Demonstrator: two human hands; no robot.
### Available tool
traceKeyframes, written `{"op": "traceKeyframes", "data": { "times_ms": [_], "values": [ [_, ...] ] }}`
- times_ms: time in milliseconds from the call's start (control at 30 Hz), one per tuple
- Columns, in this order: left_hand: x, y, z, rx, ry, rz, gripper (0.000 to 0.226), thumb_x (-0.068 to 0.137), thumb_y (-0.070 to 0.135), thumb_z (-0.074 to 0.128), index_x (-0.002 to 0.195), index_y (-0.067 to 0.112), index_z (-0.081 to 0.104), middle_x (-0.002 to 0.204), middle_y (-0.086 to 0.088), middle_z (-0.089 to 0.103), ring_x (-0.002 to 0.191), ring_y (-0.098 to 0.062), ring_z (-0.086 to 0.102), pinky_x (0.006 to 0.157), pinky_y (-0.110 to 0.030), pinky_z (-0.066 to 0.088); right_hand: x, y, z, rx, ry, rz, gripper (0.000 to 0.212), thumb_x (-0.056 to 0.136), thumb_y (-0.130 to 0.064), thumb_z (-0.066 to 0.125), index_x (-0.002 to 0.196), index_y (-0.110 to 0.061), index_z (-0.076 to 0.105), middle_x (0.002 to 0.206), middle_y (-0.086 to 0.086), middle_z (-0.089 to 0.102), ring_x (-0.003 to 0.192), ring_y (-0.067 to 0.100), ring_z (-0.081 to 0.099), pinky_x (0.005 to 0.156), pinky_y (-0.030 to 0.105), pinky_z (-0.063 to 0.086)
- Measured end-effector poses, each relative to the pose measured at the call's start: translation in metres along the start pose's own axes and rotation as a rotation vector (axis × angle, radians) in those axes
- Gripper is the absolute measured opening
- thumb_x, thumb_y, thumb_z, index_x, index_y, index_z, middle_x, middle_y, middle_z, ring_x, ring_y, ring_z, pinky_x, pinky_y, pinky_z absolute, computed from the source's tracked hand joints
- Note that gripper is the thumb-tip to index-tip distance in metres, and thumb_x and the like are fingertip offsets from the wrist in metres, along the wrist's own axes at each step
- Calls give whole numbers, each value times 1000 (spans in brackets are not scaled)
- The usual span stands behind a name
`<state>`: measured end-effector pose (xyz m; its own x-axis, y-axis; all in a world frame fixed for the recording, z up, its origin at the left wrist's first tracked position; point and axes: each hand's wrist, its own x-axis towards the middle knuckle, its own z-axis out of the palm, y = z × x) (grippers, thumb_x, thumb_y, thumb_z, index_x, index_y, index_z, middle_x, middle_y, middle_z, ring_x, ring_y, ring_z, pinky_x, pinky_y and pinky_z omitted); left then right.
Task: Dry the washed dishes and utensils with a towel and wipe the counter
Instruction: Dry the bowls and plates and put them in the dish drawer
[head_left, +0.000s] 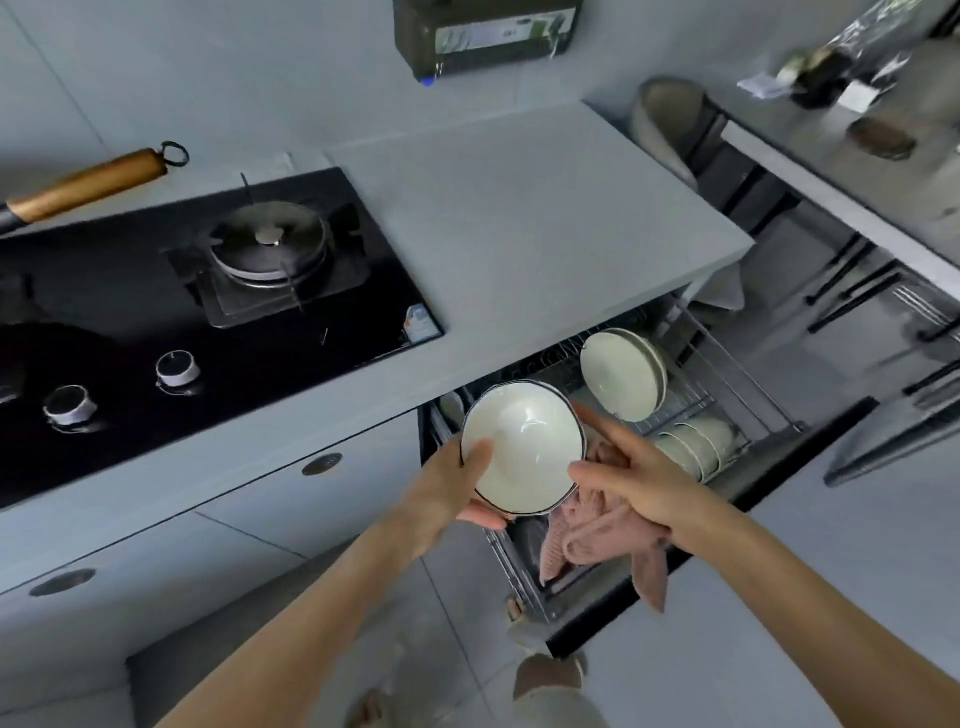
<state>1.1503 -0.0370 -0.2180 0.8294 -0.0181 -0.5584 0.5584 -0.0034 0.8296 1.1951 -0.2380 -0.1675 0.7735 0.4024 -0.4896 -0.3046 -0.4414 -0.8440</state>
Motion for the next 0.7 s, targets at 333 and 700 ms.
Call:
{"op": "traceKeyframes", "data": {
  "times_ms": [333,700],
  "values": [
    [101,1,79,34,220,-264,15,100,23,42,108,16,52,100,-8,63,81,-19,63,75,-37,59,116,83,-167,-981,-30,49,66,81,-35,68,139,-37,36,65,-16,60,46,-3,50,48,16,34],
    [100,-53,69,-200,548,-440,16,98,8,42,97,11,58,84,-9,63,71,-21,62,58,-31,55,207,240,-112,-1115,-213,270,51,79,-31,66,123,-19,44,99,-4,67,82,20,64,71,32,54]
  ]
}}
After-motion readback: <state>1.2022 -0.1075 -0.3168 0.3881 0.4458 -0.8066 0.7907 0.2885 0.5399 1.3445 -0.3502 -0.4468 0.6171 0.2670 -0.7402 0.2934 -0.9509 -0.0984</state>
